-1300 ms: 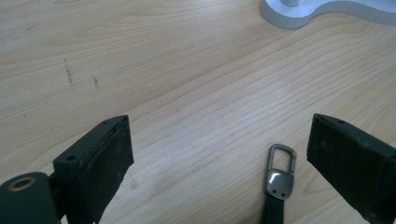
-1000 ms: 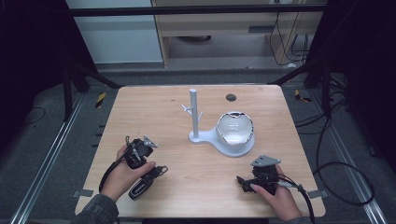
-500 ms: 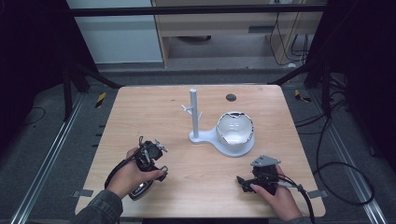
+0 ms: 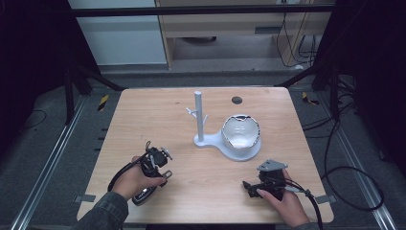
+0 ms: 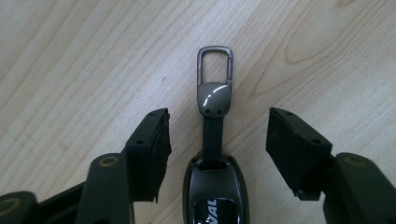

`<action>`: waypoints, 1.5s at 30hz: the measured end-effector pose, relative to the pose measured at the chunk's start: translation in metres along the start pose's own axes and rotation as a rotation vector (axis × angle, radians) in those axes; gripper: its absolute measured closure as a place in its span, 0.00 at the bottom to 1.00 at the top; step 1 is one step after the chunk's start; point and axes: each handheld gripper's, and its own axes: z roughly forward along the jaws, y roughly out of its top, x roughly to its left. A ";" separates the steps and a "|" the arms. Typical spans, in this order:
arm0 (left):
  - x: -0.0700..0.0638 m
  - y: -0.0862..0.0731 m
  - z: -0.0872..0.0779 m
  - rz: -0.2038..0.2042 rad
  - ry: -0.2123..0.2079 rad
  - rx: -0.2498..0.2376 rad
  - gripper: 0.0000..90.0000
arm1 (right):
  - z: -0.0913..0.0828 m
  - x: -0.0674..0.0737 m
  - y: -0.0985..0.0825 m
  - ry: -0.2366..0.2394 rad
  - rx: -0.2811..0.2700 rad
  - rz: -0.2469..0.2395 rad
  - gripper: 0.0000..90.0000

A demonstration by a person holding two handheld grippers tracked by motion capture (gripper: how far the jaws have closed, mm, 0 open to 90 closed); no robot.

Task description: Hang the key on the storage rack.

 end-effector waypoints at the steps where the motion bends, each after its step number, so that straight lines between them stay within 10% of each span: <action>1: 0.000 0.000 0.001 0.000 -0.003 0.004 0.46 | 0.000 0.000 0.000 0.000 -0.001 0.000 0.01; 45: 0.010 -0.001 0.017 0.011 -0.049 0.071 0.81 | 0.000 0.000 0.000 0.000 0.000 0.000 0.01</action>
